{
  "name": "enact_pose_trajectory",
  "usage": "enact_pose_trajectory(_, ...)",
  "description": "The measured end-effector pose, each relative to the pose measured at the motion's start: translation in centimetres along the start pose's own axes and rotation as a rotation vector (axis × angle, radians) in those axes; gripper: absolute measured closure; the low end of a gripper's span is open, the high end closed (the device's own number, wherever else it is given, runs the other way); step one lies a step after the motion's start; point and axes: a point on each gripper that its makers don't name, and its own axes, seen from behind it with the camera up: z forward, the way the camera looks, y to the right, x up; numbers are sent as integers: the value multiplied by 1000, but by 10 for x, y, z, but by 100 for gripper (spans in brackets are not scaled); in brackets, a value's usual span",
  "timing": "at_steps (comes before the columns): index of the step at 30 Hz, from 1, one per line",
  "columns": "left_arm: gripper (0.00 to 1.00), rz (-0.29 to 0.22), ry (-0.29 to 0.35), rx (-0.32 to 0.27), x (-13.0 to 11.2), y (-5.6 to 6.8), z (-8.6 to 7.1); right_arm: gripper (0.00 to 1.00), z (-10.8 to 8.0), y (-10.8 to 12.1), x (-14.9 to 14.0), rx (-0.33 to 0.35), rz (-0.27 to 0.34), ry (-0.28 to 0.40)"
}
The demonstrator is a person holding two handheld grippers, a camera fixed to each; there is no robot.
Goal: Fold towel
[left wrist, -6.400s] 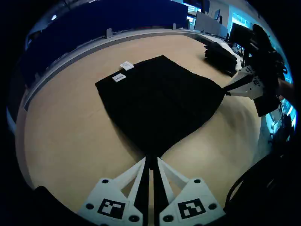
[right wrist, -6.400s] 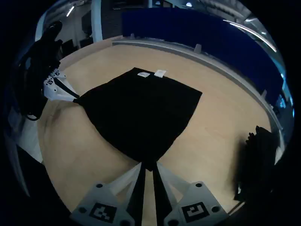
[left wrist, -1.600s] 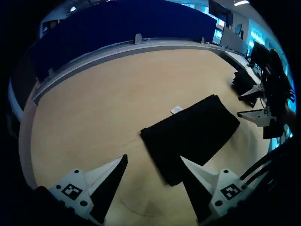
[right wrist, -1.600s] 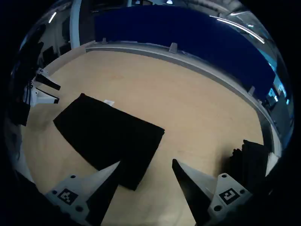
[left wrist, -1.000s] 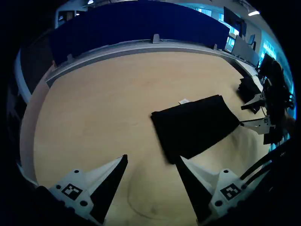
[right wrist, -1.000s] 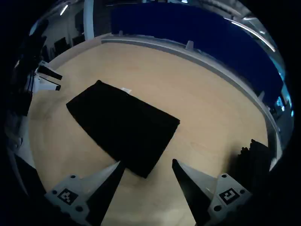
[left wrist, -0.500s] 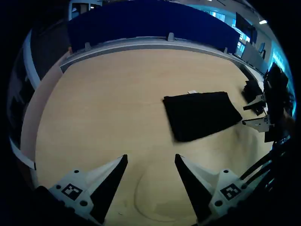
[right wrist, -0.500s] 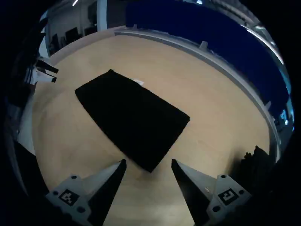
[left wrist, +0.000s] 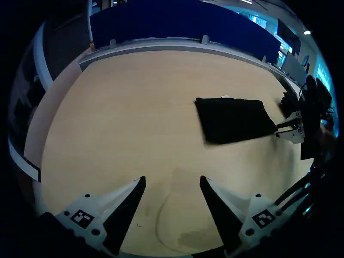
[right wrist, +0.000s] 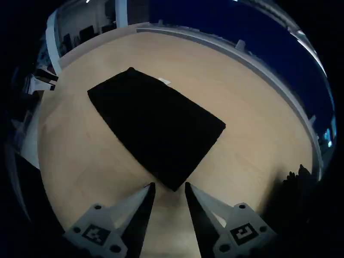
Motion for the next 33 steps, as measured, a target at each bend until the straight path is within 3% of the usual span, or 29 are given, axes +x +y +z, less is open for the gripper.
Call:
enact_pose_trajectory(3,7,0,-2,2,-2,-2,-1,53,2,0,-2,6,-2,-4)
enact_pose_trajectory(19,7,8,-10,-6,-9,0,-1,95,5,1,-6,3,-12,-7)
enact_pose_trajectory(26,7,9,-9,-14,-10,4,0,97,1,2,0,-3,-9,21)
enact_pose_trajectory(33,7,2,-7,-20,-11,5,-3,97,-15,2,25,-16,-37,64)
